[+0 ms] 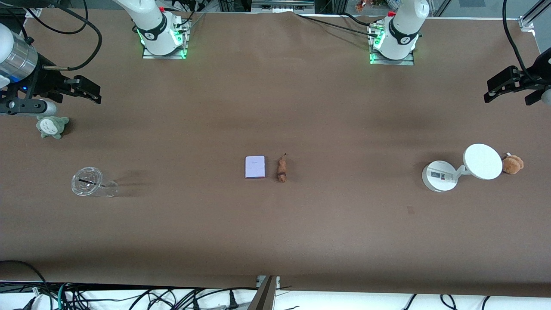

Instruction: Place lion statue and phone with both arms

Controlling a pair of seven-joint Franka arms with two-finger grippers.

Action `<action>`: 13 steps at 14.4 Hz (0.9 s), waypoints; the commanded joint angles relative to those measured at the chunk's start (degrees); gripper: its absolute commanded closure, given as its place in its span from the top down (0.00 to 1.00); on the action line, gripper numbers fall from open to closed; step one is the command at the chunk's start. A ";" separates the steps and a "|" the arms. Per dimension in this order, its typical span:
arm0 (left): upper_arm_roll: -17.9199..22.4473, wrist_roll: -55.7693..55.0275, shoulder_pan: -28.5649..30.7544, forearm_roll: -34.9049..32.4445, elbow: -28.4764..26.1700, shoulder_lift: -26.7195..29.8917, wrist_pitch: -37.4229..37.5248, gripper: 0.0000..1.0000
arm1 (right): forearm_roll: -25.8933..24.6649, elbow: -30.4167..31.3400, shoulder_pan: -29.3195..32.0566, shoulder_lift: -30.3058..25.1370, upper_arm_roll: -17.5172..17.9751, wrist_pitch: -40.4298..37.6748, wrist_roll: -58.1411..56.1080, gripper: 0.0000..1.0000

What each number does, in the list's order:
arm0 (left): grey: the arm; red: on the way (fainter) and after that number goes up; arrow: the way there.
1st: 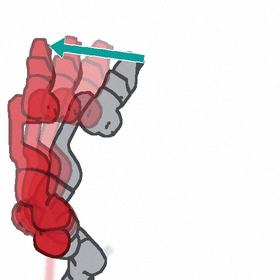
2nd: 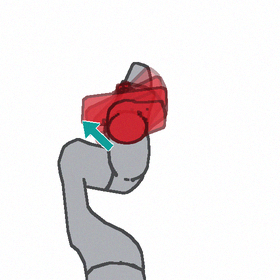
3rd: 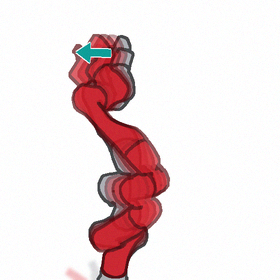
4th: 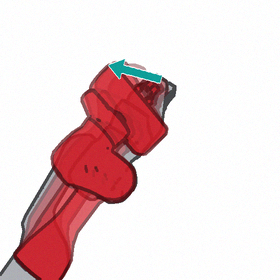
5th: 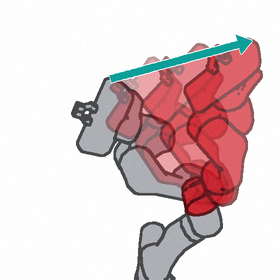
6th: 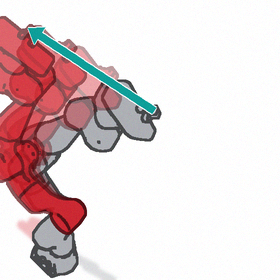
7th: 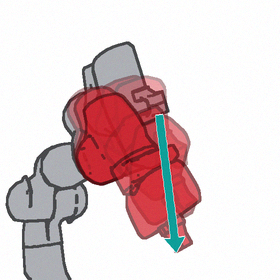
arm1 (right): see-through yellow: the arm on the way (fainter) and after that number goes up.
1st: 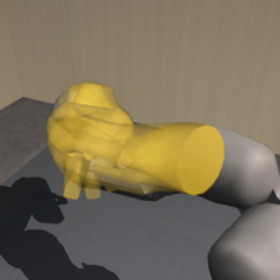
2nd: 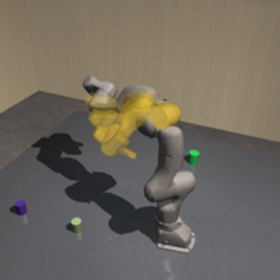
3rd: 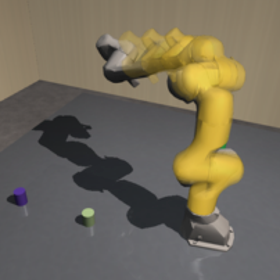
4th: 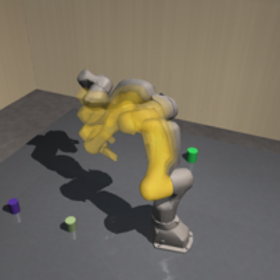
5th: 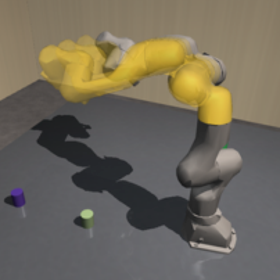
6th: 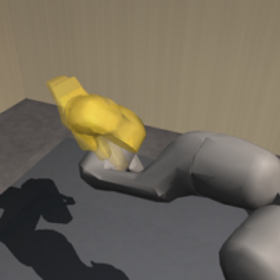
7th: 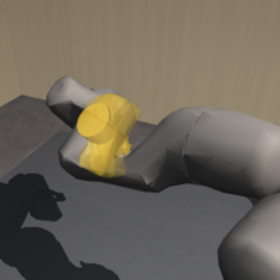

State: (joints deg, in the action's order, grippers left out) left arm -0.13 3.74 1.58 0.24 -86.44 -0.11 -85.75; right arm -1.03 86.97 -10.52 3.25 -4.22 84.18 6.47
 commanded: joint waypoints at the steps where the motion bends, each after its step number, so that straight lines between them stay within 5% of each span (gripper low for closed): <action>1: -0.83 1.10 -0.27 -0.51 2.06 -0.94 0.77 1.00 | -0.55 -1.10 0.24 0.35 0.09 -0.25 -0.14 1.00; 6: -3.91 0.66 -1.41 -0.50 1.80 -5.16 1.38 1.00 | -0.37 -1.10 -0.02 0.88 0.09 0.19 -0.14 1.00; 9: -3.57 1.01 -0.62 -0.33 2.15 -13.30 1.55 1.00 | -0.37 -1.10 -0.11 1.05 0.18 0.19 -0.14 1.00; 13: -3.48 0.92 0.70 -0.50 1.80 -13.60 2.16 1.00 | -0.46 -1.10 0.07 1.05 0.09 0.19 -0.23 1.00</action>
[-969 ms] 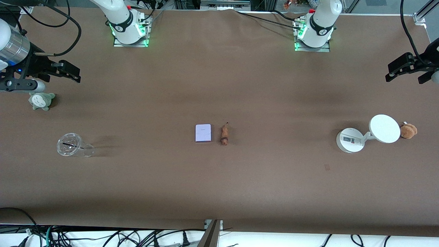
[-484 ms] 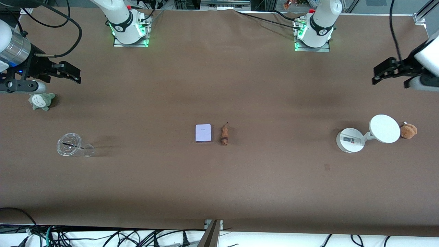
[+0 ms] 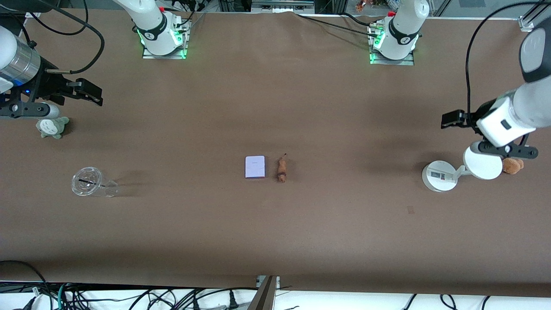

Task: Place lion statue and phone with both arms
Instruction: 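Move the left gripper toward the brown lion statue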

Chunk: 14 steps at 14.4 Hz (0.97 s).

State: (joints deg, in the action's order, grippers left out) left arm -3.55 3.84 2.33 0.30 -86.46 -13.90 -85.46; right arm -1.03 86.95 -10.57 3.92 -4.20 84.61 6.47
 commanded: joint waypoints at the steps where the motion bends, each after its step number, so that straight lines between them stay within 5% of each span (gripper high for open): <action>1: -0.14 0.65 -0.22 -0.56 1.82 0.10 3.36 1.00 | -0.46 -1.09 0.03 0.39 0.07 -0.23 -0.23 1.00; 8: -0.49 -9.86 0.66 6.71 1.55 -0.16 3.72 1.00 | -0.46 -1.09 0.11 0.39 0.07 -0.23 -0.40 1.00; 14: -1.28 -19.11 -4.25 7.26 1.73 -1.21 2.15 1.00 | -0.55 -1.09 0.11 0.47 0.07 0.03 -0.40 1.00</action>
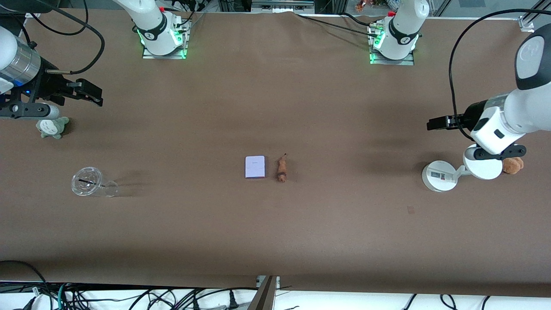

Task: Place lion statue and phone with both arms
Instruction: 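Move the left gripper toward the brown lion statue, then grasp the lion statue with the left gripper while the right gripper approaches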

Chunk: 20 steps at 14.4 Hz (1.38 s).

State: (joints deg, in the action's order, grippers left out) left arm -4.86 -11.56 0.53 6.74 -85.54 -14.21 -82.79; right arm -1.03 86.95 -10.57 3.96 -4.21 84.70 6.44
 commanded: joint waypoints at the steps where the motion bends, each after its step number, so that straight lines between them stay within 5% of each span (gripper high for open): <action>1: 0.02 -6.00 -4.29 0.82 0.64 -0.90 -1.22 1.00 | -0.55 -1.08 0.11 0.43 0.08 -0.15 -0.37 1.00; 9: 0.11 -32.28 -23.55 1.87 1.17 -7.75 -17.28 1.00 | -0.55 -1.08 0.11 0.43 0.08 -0.15 -0.37 1.00; 16: 0.37 -35.81 -29.09 1.79 6.78 -19.95 -28.20 1.00 | -0.55 -1.08 0.11 0.43 0.08 -0.15 -0.37 1.00; 20: 0.55 -36.17 -26.64 2.49 7.23 -24.19 -34.27 1.00 | -0.55 -1.08 0.11 0.43 0.08 -0.15 -0.29 1.00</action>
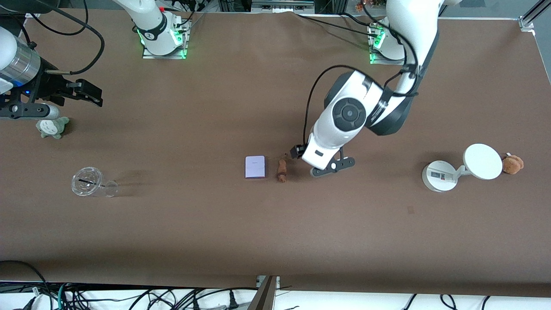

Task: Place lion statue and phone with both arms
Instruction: 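Grasp the lion statue with the left gripper while the right gripper approaches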

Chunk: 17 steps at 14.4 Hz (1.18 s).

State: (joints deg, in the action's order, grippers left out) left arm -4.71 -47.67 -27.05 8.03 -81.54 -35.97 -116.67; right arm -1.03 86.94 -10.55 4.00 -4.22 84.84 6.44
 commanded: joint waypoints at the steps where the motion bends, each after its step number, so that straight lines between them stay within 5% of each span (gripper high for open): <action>1: 0.23 -0.14 0.51 1.02 3.23 -2.70 -1.97 1.00 | -0.55 -1.07 0.09 0.39 0.09 -0.29 -0.37 1.00; 17: 0.66 0.48 -9.16 0.06 3.94 -14.30 -18.06 1.00 | -0.64 -0.81 0.36 4.61 0.09 1.30 -0.20 1.00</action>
State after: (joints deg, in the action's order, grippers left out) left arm -5.09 -47.91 -34.98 8.03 -79.98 -47.85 -133.18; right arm -1.07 86.99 -10.48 7.38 -4.27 86.02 6.44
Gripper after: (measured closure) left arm 0.000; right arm 0.000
